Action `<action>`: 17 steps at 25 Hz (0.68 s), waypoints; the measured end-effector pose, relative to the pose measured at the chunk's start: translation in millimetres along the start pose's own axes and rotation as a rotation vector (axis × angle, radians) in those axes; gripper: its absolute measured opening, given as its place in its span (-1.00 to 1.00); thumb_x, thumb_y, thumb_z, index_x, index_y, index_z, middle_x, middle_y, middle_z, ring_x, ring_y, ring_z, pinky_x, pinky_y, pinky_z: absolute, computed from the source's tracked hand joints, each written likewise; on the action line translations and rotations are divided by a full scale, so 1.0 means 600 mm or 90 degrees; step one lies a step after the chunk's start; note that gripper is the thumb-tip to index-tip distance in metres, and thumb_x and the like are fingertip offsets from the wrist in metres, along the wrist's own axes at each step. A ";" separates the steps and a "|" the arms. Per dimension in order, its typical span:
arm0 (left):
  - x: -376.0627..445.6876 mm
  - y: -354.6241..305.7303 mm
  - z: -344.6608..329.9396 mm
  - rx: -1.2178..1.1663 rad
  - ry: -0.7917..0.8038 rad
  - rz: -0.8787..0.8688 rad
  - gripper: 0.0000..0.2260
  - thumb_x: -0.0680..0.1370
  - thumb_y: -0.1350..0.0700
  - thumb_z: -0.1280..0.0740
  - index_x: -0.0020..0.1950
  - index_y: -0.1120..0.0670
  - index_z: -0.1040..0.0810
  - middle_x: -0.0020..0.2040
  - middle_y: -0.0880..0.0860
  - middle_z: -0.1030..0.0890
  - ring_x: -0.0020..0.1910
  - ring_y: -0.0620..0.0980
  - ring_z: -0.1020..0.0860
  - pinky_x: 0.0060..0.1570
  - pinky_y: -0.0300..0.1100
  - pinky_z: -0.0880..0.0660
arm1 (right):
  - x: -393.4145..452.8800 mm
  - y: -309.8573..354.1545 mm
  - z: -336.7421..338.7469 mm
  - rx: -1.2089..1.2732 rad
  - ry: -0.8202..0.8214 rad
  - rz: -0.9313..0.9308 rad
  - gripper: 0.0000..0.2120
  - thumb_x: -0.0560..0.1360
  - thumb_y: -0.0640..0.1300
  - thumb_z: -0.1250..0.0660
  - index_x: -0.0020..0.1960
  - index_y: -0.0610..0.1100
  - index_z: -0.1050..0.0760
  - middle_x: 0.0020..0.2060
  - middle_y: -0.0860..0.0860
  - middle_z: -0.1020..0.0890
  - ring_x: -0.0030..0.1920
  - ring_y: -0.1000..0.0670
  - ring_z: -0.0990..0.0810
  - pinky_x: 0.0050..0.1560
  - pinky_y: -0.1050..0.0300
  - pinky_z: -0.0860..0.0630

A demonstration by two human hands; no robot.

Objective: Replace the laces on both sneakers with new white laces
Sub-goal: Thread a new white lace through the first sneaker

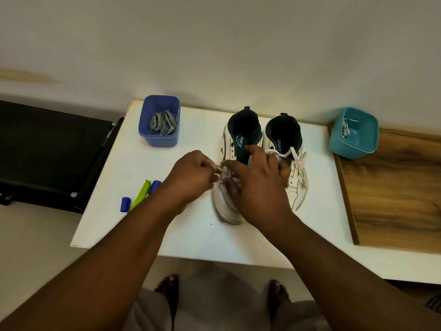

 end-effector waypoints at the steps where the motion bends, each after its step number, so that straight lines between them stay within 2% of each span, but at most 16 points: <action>1: 0.003 -0.006 0.003 -0.173 -0.046 0.043 -0.89 0.66 0.23 -0.21 0.01 0.14 -0.52 -0.02 0.04 -0.71 0.00 0.05 -0.70 0.17 0.12 -0.60 | 0.000 -0.002 0.000 0.004 0.010 -0.011 -0.65 0.53 0.17 -0.35 0.31 0.26 -0.54 0.47 -0.03 -0.36 0.37 -0.18 -0.36 0.32 -0.21 -0.22; 2: 0.003 -0.015 0.004 -0.394 -0.088 0.083 -0.89 0.68 0.23 -0.17 0.04 0.16 -0.49 -0.03 0.02 -0.69 -0.03 0.03 -0.71 0.13 0.06 -0.62 | -0.001 -0.004 0.000 0.016 0.020 -0.017 -0.64 0.52 0.19 -0.36 0.32 0.26 -0.53 0.48 -0.01 -0.33 0.38 -0.17 -0.35 0.33 -0.21 -0.23; 3: 0.004 -0.021 0.006 -0.597 -0.117 0.108 -0.88 0.69 0.22 -0.14 0.04 0.15 -0.46 -0.08 0.03 -0.64 -0.12 0.00 -0.71 0.00 -0.03 -0.63 | -0.001 -0.005 -0.001 0.029 0.024 -0.019 -0.62 0.52 0.21 -0.37 0.32 0.27 -0.52 0.50 0.01 -0.30 0.40 -0.16 -0.34 0.33 -0.20 -0.22; 4: 0.002 -0.028 0.006 -0.726 -0.154 0.117 -0.86 0.69 0.21 -0.12 0.00 0.13 -0.44 -0.16 0.05 -0.57 -0.28 -0.05 -0.65 -0.19 -0.16 -0.60 | -0.001 -0.007 -0.001 0.041 0.023 -0.019 -0.61 0.51 0.23 -0.38 0.33 0.28 -0.51 0.50 0.02 -0.28 0.41 -0.15 -0.33 0.34 -0.20 -0.22; 5: -0.001 -0.030 0.010 -0.729 -0.199 0.091 -0.84 0.69 0.19 -0.12 -0.06 0.11 -0.43 -0.23 0.03 -0.51 -0.39 -0.09 -0.53 -0.36 -0.27 -0.50 | -0.002 -0.008 -0.001 0.051 0.022 -0.018 -0.59 0.50 0.24 -0.39 0.34 0.28 -0.50 0.51 0.03 -0.27 0.42 -0.15 -0.32 0.34 -0.19 -0.22; 6: -0.006 -0.034 0.017 -0.607 -0.264 0.030 -0.83 0.69 0.15 -0.14 -0.07 0.10 -0.44 -0.26 -0.02 -0.47 -0.41 -0.14 -0.45 -0.44 -0.31 -0.41 | -0.001 -0.009 0.000 0.059 0.021 -0.017 -0.58 0.49 0.26 -0.40 0.34 0.28 -0.49 0.51 0.04 -0.27 0.42 -0.14 -0.31 0.35 -0.19 -0.21; 8: -0.020 -0.046 0.038 -0.214 -0.435 -0.232 -0.88 0.71 0.10 -0.17 0.03 0.08 -0.45 -0.19 -0.12 -0.49 -0.27 -0.22 -0.51 -0.30 -0.42 -0.41 | -0.002 -0.012 0.001 0.062 0.019 -0.017 -0.55 0.47 0.29 -0.41 0.33 0.28 -0.50 0.51 0.05 -0.27 0.42 -0.14 -0.30 0.35 -0.19 -0.20; 9: -0.027 -0.051 0.045 -0.069 -0.477 -0.372 -0.89 0.71 0.07 -0.20 0.06 0.07 -0.46 -0.15 -0.16 -0.50 -0.20 -0.27 -0.52 -0.20 -0.45 -0.41 | -0.001 -0.013 0.002 0.058 0.018 -0.016 -0.55 0.46 0.30 -0.42 0.33 0.27 -0.50 0.51 0.05 -0.27 0.42 -0.14 -0.30 0.35 -0.19 -0.20; 10: -0.030 -0.051 0.048 0.031 -0.457 -0.446 -0.87 0.70 0.02 -0.23 0.07 0.06 -0.49 -0.14 -0.18 -0.52 -0.16 -0.29 -0.52 -0.14 -0.44 -0.41 | 0.001 -0.013 0.003 0.058 0.020 -0.015 -0.53 0.46 0.30 -0.41 0.33 0.27 -0.50 0.51 0.05 -0.26 0.43 -0.14 -0.29 0.36 -0.19 -0.19; 11: -0.025 -0.042 0.047 0.132 -0.391 -0.455 -0.82 0.67 -0.07 -0.27 0.09 0.03 -0.53 -0.14 -0.20 -0.56 -0.15 -0.28 -0.54 -0.11 -0.40 -0.43 | 0.002 -0.012 0.003 0.062 0.027 -0.014 -0.52 0.45 0.31 -0.41 0.35 0.27 -0.49 0.52 0.06 -0.25 0.44 -0.14 -0.28 0.37 -0.19 -0.18; 13: -0.010 -0.009 0.021 0.399 -0.179 -0.331 -0.72 0.58 -0.23 -0.32 0.14 -0.08 -0.61 -0.11 -0.15 -0.66 -0.09 -0.20 -0.59 -0.07 -0.23 -0.48 | 0.001 -0.013 0.002 0.073 0.036 -0.009 -0.49 0.45 0.31 -0.40 0.38 0.27 -0.47 0.53 0.07 -0.23 0.45 -0.12 -0.26 0.39 -0.19 -0.19; 14: -0.005 0.011 0.006 0.491 -0.079 -0.271 -0.71 0.57 -0.23 -0.34 0.15 -0.09 -0.63 -0.06 -0.12 -0.68 -0.04 -0.11 -0.61 -0.05 -0.19 -0.47 | 0.000 -0.013 0.002 0.074 0.035 -0.002 -0.48 0.45 0.32 -0.40 0.38 0.28 -0.46 0.53 0.08 -0.23 0.45 -0.12 -0.26 0.39 -0.18 -0.19; 15: 0.001 0.023 -0.004 0.518 -0.019 -0.238 -0.73 0.58 -0.19 -0.34 0.14 -0.08 -0.66 -0.02 -0.08 -0.69 0.00 -0.05 -0.62 -0.03 -0.16 -0.48 | -0.001 -0.013 0.001 0.073 0.034 0.006 -0.47 0.44 0.32 -0.40 0.38 0.28 -0.46 0.53 0.08 -0.23 0.46 -0.12 -0.26 0.39 -0.18 -0.19; 17: 0.008 0.019 0.001 0.490 -0.034 -0.236 -0.80 0.62 -0.09 -0.32 0.09 -0.04 -0.68 0.01 -0.02 -0.70 0.01 0.02 -0.62 -0.01 -0.12 -0.48 | -0.002 -0.017 0.002 0.069 0.039 0.011 -0.45 0.42 0.33 -0.41 0.38 0.28 -0.45 0.54 0.10 -0.23 0.46 -0.12 -0.25 0.39 -0.18 -0.16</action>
Point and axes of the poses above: each hand's wrist, its own x-axis towards the middle knuckle, its own z-axis out of the back of the hand, y = z × x, the point moved 1 cm from there along x, towards the middle knuckle
